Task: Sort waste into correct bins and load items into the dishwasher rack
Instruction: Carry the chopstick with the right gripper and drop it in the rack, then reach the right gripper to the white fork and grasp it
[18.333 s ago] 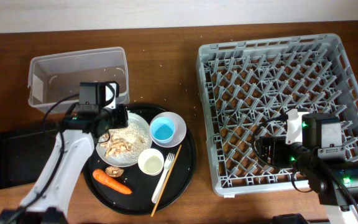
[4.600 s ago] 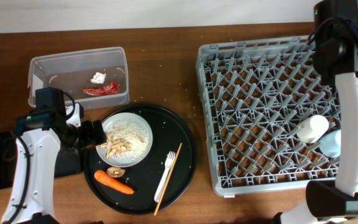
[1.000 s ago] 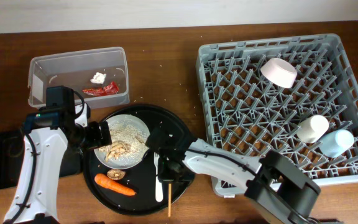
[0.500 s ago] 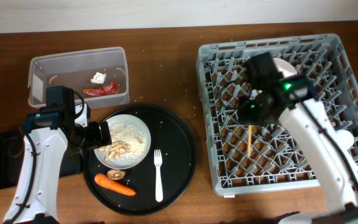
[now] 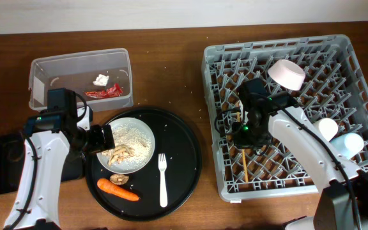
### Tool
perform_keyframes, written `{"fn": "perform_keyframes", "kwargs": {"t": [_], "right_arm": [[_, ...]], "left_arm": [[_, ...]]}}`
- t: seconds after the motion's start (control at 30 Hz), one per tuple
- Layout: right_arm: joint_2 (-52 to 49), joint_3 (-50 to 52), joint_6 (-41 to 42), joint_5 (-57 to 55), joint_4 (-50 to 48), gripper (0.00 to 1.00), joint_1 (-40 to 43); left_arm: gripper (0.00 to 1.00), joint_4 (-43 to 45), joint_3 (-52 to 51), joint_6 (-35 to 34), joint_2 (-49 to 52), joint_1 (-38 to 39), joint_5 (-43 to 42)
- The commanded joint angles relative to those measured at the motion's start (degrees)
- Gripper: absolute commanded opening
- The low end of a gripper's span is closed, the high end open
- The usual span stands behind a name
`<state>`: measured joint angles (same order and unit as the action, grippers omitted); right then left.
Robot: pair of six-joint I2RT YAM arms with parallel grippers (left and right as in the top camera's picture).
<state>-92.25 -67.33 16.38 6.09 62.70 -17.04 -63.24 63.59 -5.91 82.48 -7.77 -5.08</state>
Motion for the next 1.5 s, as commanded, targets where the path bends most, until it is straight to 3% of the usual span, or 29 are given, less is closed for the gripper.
{"fn": "perform_keyframes", "kwargs": {"t": [0.0,0.13,0.27,0.37,0.5,0.63,0.8,1.0,1.1,1.17,1.23,1.47], "right_arm": [[-0.07,0.26,-0.09,-1.42,-0.09,0.34,-0.2],[0.42,-0.52,0.15,-1.07,1.07,0.38,-0.22],[5.01,-10.47,0.57,3.48,6.99,0.38,-1.86],[6.29,-13.68,4.09,7.23,5.35,0.5,-10.69],[0.28,-13.44,10.78,7.17,-1.33,0.58,-24.24],[-10.84,-13.44,20.26,6.78,-6.25,0.58,-31.95],[-21.27,-13.44,23.8,6.82,-12.41,0.58,-37.13],[-26.23,-13.44,27.69,0.15,-14.14,0.57,-39.52],[-26.56,-13.44,28.15,-1.49,-15.04,0.45,-39.56],[-26.56,-13.44,28.74,-2.05,-15.06,0.25,-39.56],[-26.56,-13.44,28.74,-2.05,-15.06,0.15,-39.56],[-25.97,-13.51,28.7,-1.66,-14.12,0.04,-39.45]], "left_arm": [[0.99,-0.07,0.2,-0.55,-0.85,0.11,0.39],[0.99,-0.04,0.2,-0.55,-0.85,0.11,0.39],[0.99,-0.02,0.2,-0.55,-0.85,0.11,0.39],[0.99,-0.02,0.2,-0.57,-0.85,0.11,0.39],[0.99,-0.04,0.2,-0.57,-0.85,0.11,0.39],[0.99,-0.04,0.2,-0.57,-0.85,0.11,0.39],[0.99,-0.02,0.2,-0.57,-0.85,0.11,0.39],[0.99,-0.02,0.2,-0.57,-0.85,0.11,0.33],[0.99,-0.04,0.2,-0.57,-0.85,0.11,0.33],[0.99,-0.04,0.2,-0.57,-0.85,0.11,0.33],[0.99,-0.02,0.2,-0.55,-0.85,0.11,0.33],[0.99,-0.04,0.2,-0.55,-0.85,0.11,0.17]]}}
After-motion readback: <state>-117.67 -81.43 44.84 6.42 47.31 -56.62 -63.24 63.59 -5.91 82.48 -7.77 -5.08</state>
